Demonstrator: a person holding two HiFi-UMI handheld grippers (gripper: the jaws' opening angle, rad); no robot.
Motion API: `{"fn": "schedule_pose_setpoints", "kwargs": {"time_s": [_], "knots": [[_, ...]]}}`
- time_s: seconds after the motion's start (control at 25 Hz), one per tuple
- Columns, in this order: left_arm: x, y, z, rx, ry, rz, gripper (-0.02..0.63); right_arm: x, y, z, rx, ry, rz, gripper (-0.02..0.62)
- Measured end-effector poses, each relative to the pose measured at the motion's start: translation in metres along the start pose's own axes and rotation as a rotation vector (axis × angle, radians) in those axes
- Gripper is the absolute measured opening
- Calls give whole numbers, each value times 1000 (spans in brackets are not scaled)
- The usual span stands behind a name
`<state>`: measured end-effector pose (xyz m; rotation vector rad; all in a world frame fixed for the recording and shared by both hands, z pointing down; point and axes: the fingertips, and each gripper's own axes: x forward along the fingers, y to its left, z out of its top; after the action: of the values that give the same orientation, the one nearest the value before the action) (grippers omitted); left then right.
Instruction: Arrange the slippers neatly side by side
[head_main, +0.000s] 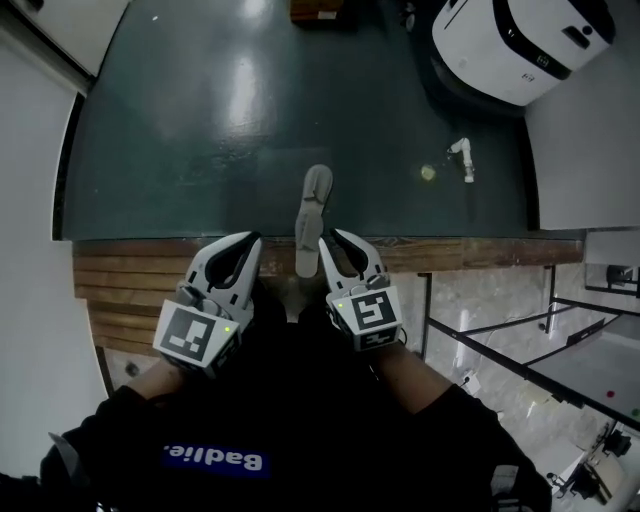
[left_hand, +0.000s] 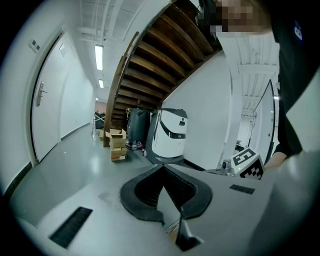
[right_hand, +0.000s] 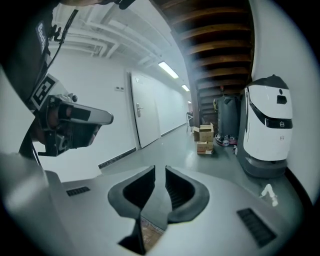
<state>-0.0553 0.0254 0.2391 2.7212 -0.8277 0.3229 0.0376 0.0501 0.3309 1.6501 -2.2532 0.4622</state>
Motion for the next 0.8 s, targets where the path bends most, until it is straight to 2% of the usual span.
{"fn": "schedule_pose_setpoints", "kwargs": {"time_s": [0.4, 0.48, 0.76, 0.8], "knots": [[-3, 35, -14, -36, 28, 69, 1, 70, -12, -93, 5, 240, 25, 72], [-5, 46, -17, -44, 30, 84, 2, 84, -12, -115, 16, 298, 34, 94], [-7, 78, -36, -72, 64, 128, 0, 132, -6, -203, 24, 497, 58, 97], [-6, 81, -40, -73, 72, 128, 1, 139, -6, -216, 32, 520, 61, 117]]}}
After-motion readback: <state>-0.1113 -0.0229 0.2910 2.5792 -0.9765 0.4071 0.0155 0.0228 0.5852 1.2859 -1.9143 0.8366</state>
